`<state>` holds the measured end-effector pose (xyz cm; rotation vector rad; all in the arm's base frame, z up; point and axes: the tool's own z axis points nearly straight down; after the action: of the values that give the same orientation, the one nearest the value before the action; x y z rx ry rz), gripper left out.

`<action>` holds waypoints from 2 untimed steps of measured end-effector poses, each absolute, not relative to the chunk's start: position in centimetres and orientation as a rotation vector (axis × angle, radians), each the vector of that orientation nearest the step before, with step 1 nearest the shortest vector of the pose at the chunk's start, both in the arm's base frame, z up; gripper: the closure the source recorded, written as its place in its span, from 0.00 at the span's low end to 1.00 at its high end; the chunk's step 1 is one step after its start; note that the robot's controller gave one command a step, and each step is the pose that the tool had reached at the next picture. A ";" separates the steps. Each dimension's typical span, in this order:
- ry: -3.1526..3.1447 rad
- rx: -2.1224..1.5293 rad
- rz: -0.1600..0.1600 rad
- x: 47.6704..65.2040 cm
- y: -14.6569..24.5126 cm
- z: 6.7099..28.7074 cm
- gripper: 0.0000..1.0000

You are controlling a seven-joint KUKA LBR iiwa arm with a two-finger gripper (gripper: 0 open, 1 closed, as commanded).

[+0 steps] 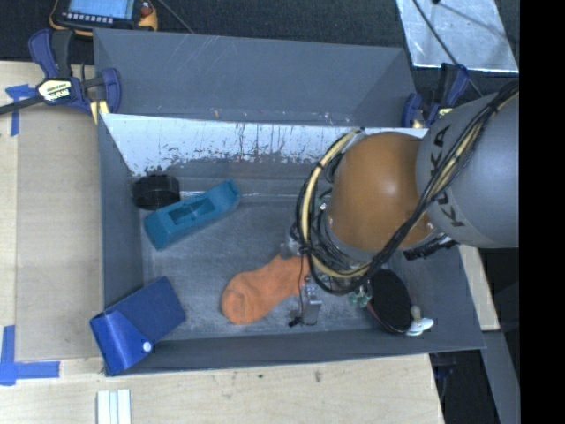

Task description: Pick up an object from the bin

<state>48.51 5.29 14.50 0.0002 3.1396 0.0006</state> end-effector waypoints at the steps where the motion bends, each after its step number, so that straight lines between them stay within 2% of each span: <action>1: 3.137 -0.048 0.001 50.2 4.8 7.1 1.00; 2: 3.137 -0.047 0.001 50.2 4.8 7.1 1.00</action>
Offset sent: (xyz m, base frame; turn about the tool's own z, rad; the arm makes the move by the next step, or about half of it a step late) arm 0.0000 0.0000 0.0000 0.0000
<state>50.24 4.81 7.07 -0.0467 3.1371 0.0006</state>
